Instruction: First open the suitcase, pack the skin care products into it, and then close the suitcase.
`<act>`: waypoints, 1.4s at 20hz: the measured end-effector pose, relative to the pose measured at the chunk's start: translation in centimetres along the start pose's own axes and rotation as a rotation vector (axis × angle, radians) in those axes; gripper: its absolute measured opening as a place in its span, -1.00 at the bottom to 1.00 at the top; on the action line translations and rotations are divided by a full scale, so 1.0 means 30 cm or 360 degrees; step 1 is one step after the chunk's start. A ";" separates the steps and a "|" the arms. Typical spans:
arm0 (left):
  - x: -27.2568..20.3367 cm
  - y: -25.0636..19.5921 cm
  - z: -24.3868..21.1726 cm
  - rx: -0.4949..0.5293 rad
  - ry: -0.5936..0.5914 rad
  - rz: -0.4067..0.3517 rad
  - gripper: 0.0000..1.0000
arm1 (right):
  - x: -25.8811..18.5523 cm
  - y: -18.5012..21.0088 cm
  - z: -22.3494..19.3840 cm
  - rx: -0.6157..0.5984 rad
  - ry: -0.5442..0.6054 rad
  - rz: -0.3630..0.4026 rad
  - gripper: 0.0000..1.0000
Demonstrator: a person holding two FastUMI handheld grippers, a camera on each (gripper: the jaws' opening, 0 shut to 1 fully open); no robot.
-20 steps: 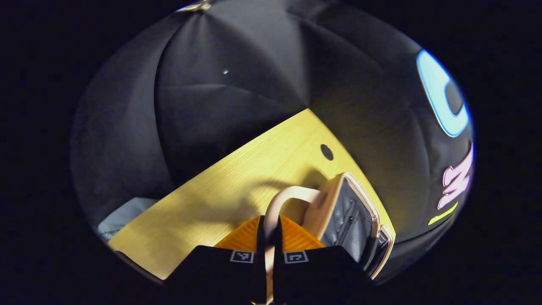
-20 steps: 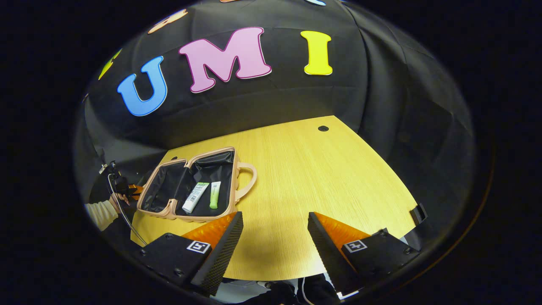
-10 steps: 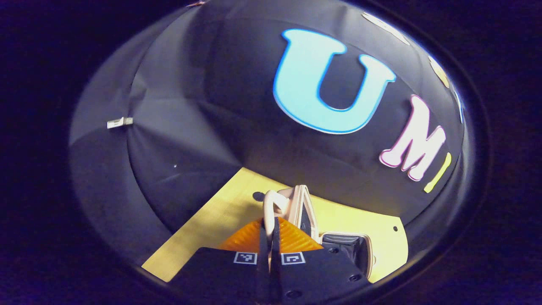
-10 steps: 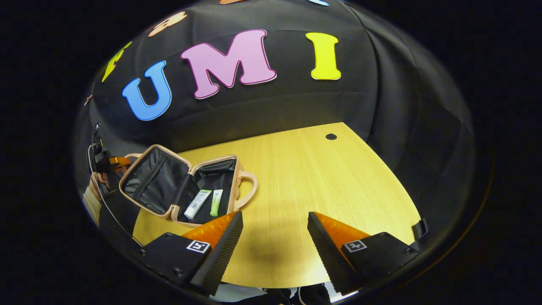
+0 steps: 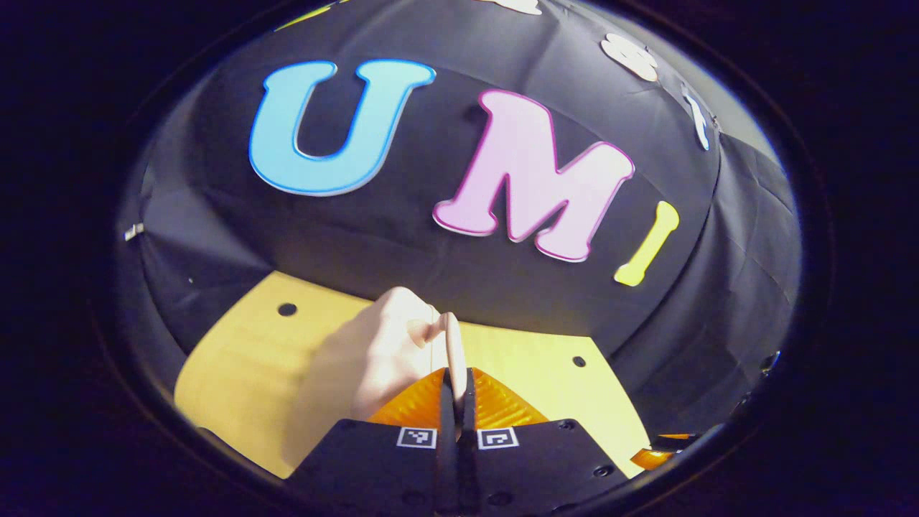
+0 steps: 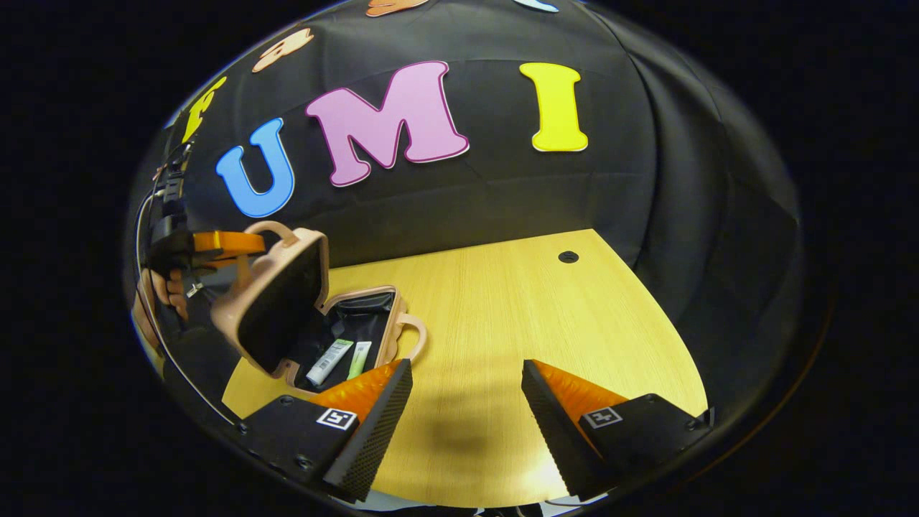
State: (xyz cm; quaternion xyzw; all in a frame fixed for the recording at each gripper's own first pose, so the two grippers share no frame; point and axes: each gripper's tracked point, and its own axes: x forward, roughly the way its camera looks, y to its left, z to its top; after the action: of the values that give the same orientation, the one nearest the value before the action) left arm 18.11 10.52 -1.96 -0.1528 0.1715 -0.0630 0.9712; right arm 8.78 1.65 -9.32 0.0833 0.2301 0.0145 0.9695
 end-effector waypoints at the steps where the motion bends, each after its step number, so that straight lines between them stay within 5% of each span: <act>1: 0.062 -0.052 -0.090 -0.0014 0.0071 -0.0028 -0.87 | 0.002 -0.022 0.012 -0.0045 -0.0012 0.0006 0.94; 5: 0.265 -0.116 -0.395 0.0053 0.0341 0.0007 -0.87 | 0.005 -0.051 0.033 -0.0149 -0.0020 0.0096 0.94; 11: 0.279 -0.123 -0.431 0.0205 0.0371 0.0145 -0.79 | 0.017 -0.104 0.019 -0.0172 0.0017 0.0176 0.94; 14: 0.272 -0.169 -0.392 0.0127 0.0242 0.0078 -0.22 | 0.017 -0.100 0.042 -0.0120 -0.0020 0.0178 0.95; 15: 0.248 -0.196 -0.361 0.0104 0.0178 0.0031 -0.20 | 0.015 -0.096 0.054 -0.0111 -0.0035 0.0175 0.94; 16: 0.205 -0.192 -0.326 0.0100 0.0111 0.0040 0.42 | 0.013 -0.094 0.063 -0.0108 -0.0049 0.0167 0.94; 18: 0.089 -0.191 -0.245 0.0142 -0.0005 0.0037 0.99 | 0.007 -0.084 0.094 -0.0107 -0.0099 0.0140 0.94; 24: -0.326 -0.141 -0.033 0.0341 -0.0375 0.0121 0.92 | -0.084 0.053 0.170 -0.0083 -0.0299 0.0092 0.94; 28: -0.577 -0.076 -0.024 0.0384 -0.0494 0.0153 0.92 | -0.176 0.154 0.156 -0.0124 -0.0389 0.0080 0.94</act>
State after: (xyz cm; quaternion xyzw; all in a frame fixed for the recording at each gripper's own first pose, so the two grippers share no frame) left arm 1.53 11.18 3.55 -0.0348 0.0180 -0.0122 0.9992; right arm 6.21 5.12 -2.09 0.0525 0.1075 0.0375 0.9921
